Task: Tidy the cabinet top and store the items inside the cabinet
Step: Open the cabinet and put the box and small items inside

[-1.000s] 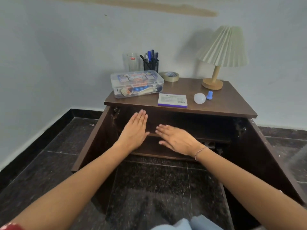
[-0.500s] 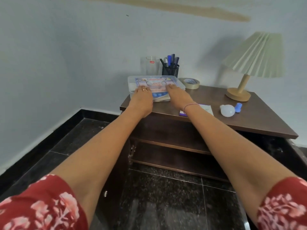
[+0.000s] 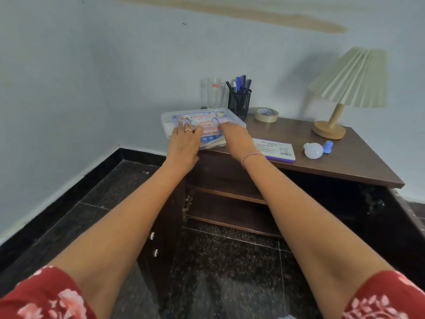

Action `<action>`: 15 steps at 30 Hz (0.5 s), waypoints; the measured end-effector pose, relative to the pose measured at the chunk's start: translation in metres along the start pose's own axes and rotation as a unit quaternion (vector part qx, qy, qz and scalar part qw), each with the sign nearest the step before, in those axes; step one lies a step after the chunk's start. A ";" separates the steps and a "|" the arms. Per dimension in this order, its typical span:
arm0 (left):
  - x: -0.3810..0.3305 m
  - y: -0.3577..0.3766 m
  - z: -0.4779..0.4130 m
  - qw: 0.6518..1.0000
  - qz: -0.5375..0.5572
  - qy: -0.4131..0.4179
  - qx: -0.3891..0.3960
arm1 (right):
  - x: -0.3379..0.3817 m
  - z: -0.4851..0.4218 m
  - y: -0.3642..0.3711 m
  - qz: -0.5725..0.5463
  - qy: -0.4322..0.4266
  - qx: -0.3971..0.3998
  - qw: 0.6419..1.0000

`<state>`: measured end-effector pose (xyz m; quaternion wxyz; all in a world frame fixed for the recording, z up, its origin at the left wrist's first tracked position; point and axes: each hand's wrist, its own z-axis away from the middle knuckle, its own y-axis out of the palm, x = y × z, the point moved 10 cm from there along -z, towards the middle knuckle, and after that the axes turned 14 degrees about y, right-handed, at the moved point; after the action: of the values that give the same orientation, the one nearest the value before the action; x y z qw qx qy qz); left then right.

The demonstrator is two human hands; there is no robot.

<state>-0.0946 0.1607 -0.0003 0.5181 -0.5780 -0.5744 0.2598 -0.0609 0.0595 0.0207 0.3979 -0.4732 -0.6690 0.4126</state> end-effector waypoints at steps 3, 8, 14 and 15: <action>0.004 -0.002 0.013 0.997 -0.070 0.015 0.030 | 0.005 0.017 0.000 -0.037 -0.001 -0.003 0.999; 0.002 -0.008 0.035 0.994 -0.100 0.018 0.032 | 0.018 0.036 0.008 0.009 -0.040 -0.020 0.999; 0.007 -0.028 0.065 0.992 -0.109 0.034 0.051 | 0.032 0.055 0.007 0.134 -0.099 -0.080 0.983; 0.010 -0.032 0.072 0.991 -0.111 0.041 0.056 | 0.033 0.057 0.004 0.132 -0.106 -0.078 0.983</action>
<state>-0.1694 0.1849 0.0078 0.5986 -0.4907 -0.5980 0.2082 -0.1201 0.0820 0.0019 0.2288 -0.5405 -0.6695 0.4554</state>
